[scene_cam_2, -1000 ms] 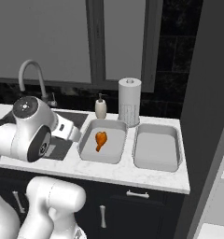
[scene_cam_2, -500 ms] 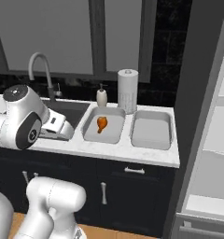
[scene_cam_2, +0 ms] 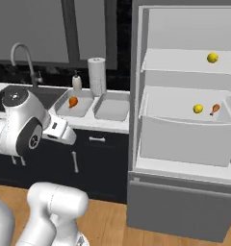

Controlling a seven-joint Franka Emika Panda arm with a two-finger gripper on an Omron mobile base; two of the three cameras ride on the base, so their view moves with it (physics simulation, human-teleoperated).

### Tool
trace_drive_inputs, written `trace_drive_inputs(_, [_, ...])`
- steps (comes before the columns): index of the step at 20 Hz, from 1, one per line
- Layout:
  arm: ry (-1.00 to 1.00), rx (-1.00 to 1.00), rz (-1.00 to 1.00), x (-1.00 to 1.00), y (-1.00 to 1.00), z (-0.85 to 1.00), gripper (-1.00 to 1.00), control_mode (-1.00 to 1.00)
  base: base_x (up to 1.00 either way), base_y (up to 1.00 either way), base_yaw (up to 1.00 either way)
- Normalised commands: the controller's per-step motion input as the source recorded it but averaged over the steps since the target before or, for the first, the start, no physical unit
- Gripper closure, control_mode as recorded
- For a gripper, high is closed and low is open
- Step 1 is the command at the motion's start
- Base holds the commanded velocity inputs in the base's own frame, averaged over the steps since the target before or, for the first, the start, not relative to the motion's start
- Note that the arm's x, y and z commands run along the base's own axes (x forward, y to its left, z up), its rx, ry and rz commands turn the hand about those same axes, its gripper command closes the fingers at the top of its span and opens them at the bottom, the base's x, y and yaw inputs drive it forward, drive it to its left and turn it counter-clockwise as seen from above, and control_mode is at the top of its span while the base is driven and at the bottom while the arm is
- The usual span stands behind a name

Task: Place one lemon and one chicken drumstick in each tupperware on the nearby counter, to pack two identical lunches.

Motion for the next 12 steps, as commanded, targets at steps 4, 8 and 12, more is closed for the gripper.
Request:
trace_drive_inputs(4, [0.00,0.00,0.00,0.00,0.00,0.00,-1.00,1.00,-0.26,-1.00,0.00])
trace_drive_inputs(8, [0.00,0.00,0.00,0.00,0.00,0.00,-1.00,1.00,-0.05,-1.00,0.00])
trace_drive_inputs(12, [0.00,0.00,0.00,0.00,0.00,0.00,-1.00,1.00,0.09,-0.75,0.00])
